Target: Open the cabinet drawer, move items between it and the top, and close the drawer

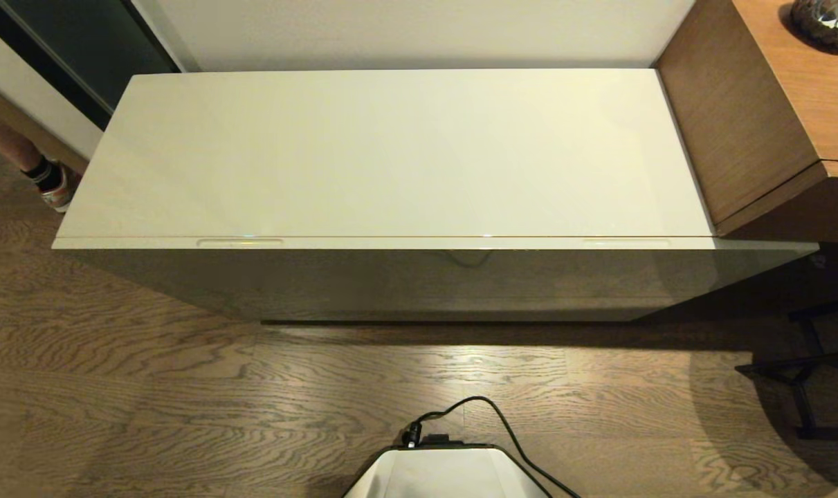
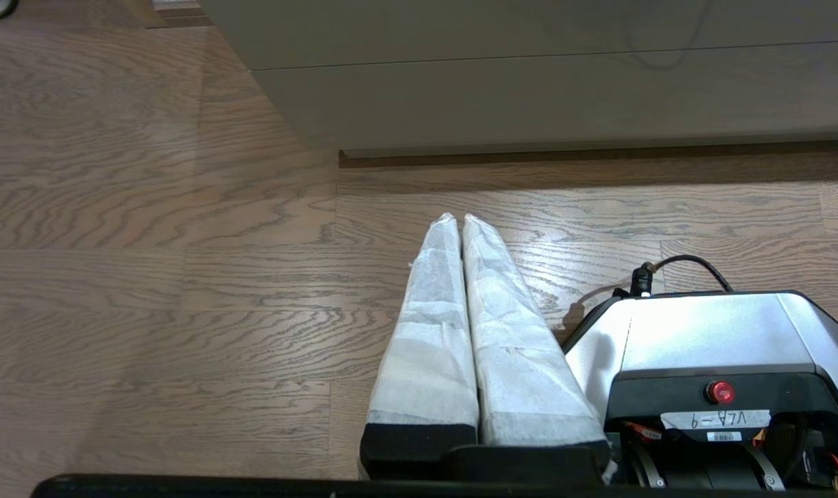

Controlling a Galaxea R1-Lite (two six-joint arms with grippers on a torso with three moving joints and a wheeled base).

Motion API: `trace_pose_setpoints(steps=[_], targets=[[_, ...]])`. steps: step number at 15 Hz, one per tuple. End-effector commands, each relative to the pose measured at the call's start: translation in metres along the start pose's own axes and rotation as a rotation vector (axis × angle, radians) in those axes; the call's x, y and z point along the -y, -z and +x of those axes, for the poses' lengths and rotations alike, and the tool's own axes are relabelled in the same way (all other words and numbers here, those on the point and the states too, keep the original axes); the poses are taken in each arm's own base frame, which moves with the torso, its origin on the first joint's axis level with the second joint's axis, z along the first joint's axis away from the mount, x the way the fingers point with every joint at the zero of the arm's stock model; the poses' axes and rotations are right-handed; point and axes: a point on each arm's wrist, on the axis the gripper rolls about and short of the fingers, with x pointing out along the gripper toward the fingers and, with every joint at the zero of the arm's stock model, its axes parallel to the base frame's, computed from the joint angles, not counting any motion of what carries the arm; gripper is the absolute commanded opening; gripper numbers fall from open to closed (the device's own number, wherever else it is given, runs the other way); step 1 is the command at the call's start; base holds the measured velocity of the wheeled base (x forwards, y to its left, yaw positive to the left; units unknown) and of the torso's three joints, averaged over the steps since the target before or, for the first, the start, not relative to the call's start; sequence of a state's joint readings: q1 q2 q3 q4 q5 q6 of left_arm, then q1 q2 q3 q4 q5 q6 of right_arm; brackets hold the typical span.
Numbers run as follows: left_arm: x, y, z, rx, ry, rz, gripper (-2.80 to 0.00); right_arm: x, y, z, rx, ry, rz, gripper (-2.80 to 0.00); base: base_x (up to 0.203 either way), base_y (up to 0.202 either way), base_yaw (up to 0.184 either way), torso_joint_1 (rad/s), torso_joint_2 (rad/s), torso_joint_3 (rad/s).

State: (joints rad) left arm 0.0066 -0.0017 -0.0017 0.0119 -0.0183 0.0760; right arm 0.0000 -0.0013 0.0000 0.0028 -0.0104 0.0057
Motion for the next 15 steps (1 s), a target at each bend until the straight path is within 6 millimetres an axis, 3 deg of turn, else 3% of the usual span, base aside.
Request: trace_pose_setpoints(steps=[1,15], targets=[[0.0000,-0.0001,0.0001,-0.001,0.001,0.001,-2.80,0.0000,0.0007,-0.0008,0.011,0.000,0.000,-2.80,0.000,0.000,0.000,0.000,0.00,0.000],[0.0000,-0.0001,0.0001,-0.001,-0.001,0.001,-2.80,0.0000,0.0008,-0.0008,0.010,0.000,0.001,-2.80,0.000,0.000,0.000,0.000,0.00,0.000]])
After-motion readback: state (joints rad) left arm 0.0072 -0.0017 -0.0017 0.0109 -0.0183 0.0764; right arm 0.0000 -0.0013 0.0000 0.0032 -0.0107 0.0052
